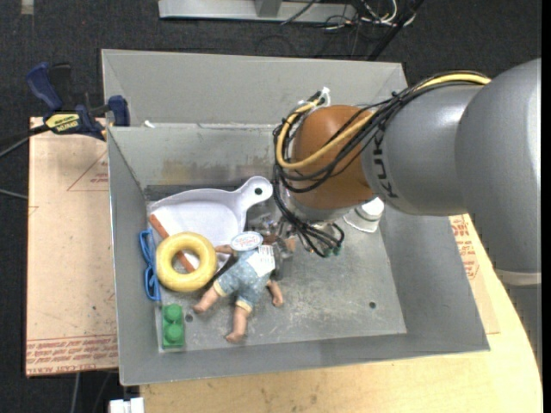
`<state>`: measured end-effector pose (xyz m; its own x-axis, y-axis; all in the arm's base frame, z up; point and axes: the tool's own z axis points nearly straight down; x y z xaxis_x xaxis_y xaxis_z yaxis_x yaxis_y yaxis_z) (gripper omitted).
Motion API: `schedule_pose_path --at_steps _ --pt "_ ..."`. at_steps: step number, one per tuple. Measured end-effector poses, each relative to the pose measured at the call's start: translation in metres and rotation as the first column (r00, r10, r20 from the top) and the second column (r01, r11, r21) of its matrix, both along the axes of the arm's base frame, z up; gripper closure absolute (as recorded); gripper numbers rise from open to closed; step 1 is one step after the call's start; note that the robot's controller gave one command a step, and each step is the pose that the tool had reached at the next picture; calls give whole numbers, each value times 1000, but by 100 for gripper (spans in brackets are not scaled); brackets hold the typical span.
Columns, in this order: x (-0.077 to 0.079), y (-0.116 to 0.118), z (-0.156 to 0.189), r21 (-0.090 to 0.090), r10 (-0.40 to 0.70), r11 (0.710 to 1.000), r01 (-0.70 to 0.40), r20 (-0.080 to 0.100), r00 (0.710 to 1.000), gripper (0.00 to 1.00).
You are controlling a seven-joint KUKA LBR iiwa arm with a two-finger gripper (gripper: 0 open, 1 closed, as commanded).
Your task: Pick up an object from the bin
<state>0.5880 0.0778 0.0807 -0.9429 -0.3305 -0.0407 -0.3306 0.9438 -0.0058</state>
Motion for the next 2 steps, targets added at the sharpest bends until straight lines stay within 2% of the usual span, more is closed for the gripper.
schedule_pose_path --at_steps 1,2 --pt "-3 0 11 -2 1 1000 -1 -11 1000 100" --pt "-3 0 30 -2 1 1000 -1 -9 1000 100"
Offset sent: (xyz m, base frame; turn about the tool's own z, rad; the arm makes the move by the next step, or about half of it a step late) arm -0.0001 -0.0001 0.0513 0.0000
